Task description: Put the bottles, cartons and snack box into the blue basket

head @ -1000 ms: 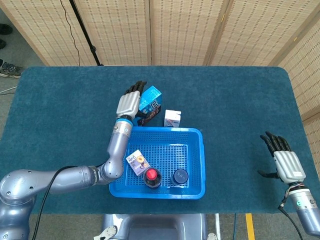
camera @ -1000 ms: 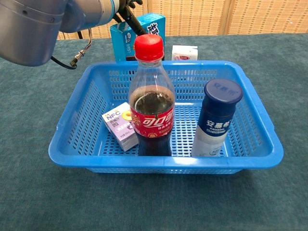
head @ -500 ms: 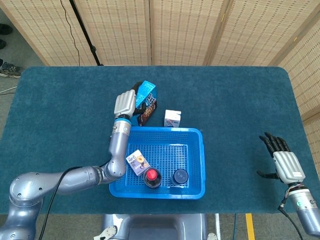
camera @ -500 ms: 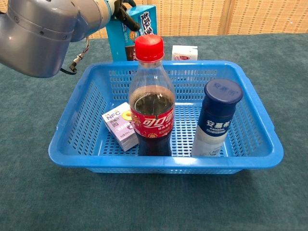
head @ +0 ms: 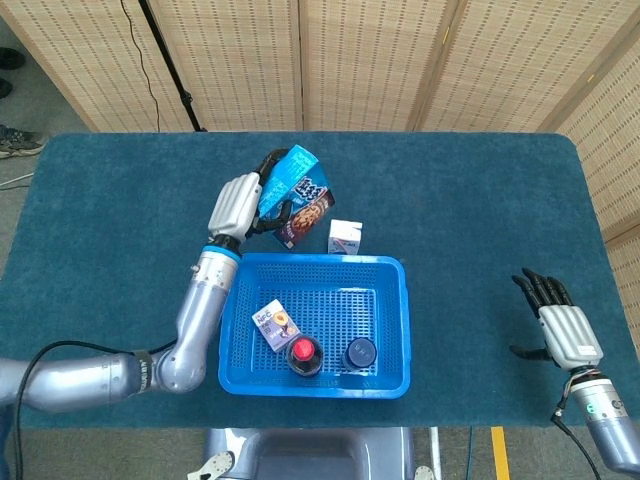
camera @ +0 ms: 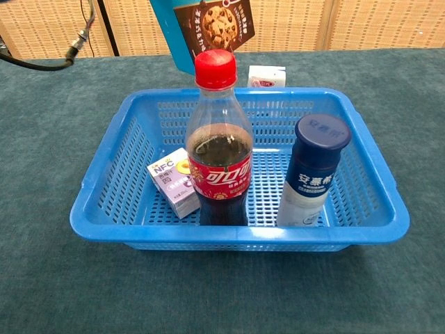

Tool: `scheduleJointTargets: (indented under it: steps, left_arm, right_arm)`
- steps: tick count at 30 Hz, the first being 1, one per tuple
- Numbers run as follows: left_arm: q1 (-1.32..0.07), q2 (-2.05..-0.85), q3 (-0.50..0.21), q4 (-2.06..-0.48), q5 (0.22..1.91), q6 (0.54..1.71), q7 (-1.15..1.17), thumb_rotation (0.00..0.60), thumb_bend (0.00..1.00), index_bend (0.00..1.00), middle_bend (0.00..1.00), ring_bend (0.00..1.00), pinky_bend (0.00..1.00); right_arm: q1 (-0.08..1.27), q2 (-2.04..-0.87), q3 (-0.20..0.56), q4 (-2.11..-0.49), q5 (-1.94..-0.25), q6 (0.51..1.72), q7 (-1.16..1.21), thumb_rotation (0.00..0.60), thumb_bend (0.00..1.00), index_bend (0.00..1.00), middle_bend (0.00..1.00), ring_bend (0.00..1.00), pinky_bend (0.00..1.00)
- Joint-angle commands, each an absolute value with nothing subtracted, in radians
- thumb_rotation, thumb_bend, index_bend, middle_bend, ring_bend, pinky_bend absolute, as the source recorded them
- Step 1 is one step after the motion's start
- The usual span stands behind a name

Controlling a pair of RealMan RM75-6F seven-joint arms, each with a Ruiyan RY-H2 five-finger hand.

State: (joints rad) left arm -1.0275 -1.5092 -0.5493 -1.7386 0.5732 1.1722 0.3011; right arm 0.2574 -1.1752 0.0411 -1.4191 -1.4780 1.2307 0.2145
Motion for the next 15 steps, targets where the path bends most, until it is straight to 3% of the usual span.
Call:
scheduleJointTargets:
  steps: [1, 8, 15]
  left_arm:
    - [-0.897, -1.306, -0.536, -2.024, 0.696, 1.17, 0.252, 0.6, 0.62, 0.44, 0.42, 0.47, 0.56]
    - [-0.801, -1.13, -0.481, -2.192, 0.851, 1.015, 0.122, 0.6, 0.62, 0.44, 0.42, 0.46, 0.56]
    - [-0.799, -1.04, -0.432, -2.141, 0.987, 0.83, 0.032, 0.6, 0.62, 0.44, 0.42, 0.46, 0.56]
  right_arm:
    - [0.258, -1.178, 0.039, -1.422, -1.481, 1.232, 0.206, 0.6, 0.0, 0.0, 0.0, 0.0, 0.0]
    - [0.257, -1.184, 0.035, -1.433, -1.485, 1.234, 0.182, 0.6, 0.0, 0.0, 0.0, 0.0, 0.0]
    - [0.257, -1.183, 0.035, -1.437, -1.486, 1.237, 0.179, 0.6, 0.0, 0.0, 0.0, 0.0, 0.0]
